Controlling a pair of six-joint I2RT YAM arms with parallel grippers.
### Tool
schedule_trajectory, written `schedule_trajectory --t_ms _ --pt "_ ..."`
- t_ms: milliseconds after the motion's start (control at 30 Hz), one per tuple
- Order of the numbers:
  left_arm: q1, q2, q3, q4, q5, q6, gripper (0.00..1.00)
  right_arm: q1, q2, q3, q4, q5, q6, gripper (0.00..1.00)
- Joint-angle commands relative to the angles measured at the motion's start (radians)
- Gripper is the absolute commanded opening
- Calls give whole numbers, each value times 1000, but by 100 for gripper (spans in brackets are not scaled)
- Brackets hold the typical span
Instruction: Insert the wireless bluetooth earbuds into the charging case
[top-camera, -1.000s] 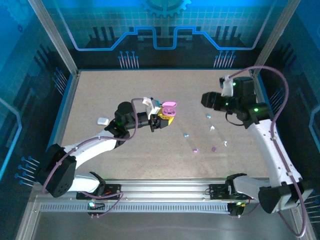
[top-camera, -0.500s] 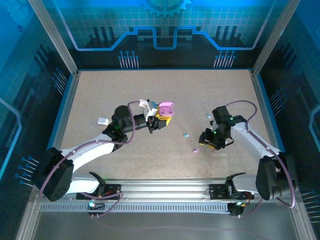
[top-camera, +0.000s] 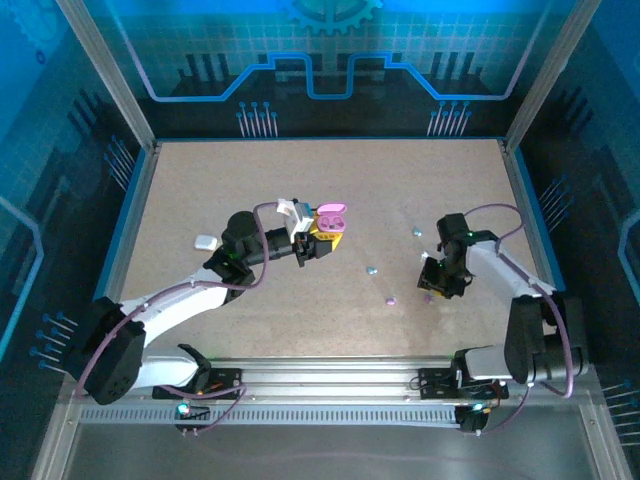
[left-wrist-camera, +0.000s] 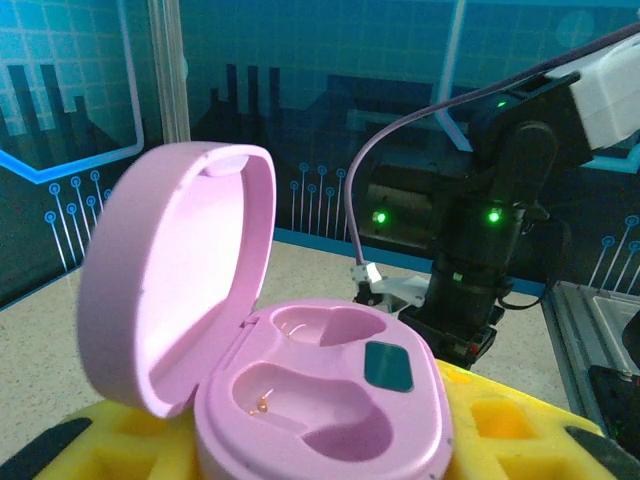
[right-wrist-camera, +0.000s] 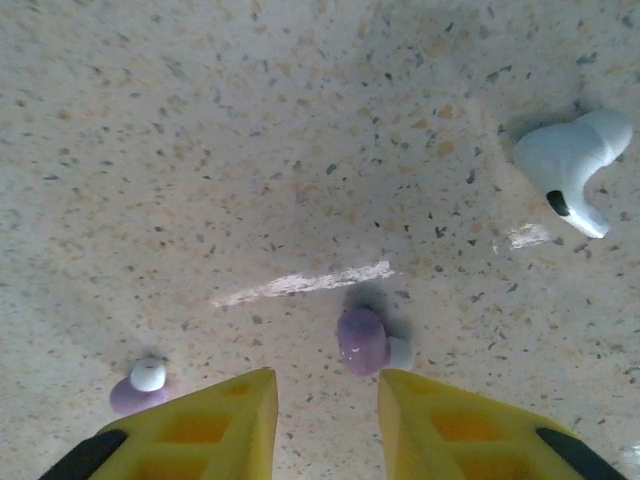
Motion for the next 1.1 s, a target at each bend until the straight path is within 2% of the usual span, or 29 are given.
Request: schedule_trajectory --t_ms 0,533,1067 --pt "-6 -17 -2 13 -1 21 30 -9 43 22 -19 39 -18 33" --pt "-5 7 12 12 12 17 30 -8 172 61 6 26 -82 32" --pt "-5 21 21 8 17 13 30 -2 195 50 -7 12 -80 23"
